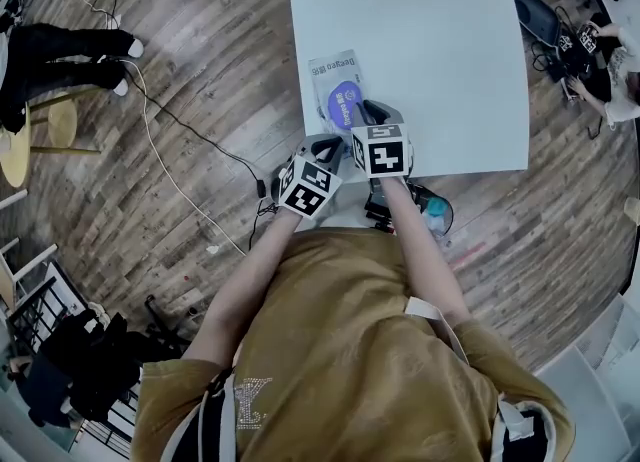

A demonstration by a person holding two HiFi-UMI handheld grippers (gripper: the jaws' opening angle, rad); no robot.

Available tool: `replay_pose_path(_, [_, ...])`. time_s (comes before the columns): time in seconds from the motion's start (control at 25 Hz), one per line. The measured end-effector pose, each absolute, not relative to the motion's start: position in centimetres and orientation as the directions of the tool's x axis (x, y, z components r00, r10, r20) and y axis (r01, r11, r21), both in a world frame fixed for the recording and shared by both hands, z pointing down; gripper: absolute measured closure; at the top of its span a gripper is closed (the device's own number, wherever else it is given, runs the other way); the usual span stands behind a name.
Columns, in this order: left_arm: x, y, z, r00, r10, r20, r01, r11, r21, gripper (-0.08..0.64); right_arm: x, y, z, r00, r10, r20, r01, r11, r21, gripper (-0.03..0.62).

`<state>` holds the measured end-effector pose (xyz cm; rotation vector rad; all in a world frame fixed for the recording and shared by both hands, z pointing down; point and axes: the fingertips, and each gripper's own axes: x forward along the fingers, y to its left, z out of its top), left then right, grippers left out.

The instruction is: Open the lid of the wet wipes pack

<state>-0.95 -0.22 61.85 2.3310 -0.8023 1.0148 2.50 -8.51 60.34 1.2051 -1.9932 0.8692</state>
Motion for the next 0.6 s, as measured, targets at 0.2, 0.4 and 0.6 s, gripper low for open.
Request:
replay_pose_path(0.2, [-0.74,0.07,61.92,0.557,-0.317,0.768,-0.672,-0.715,0.193,0.555,2.72,-8.28,60.72,-0.361,-0.457,0.813,-0.918,0.328,-0.223,0.551])
replay_pose_path(0.4, [-0.86,0.23,62.21,0.550,-0.304,0.778,-0.662,-0.726,0.185,0.555,2.65,-8.29,60.96,-0.372,-0.426,0.825,-0.920,0.289,-0.266,0.551])
replay_pose_path(0.6, [-0.90,0.14,62.26,0.561,-0.296,0.773,-0.663,-0.720,0.206,0.555,2.79,-8.72,60.56,-0.407,-0.405,0.819,-0.911,0.243,-0.333,0.551])
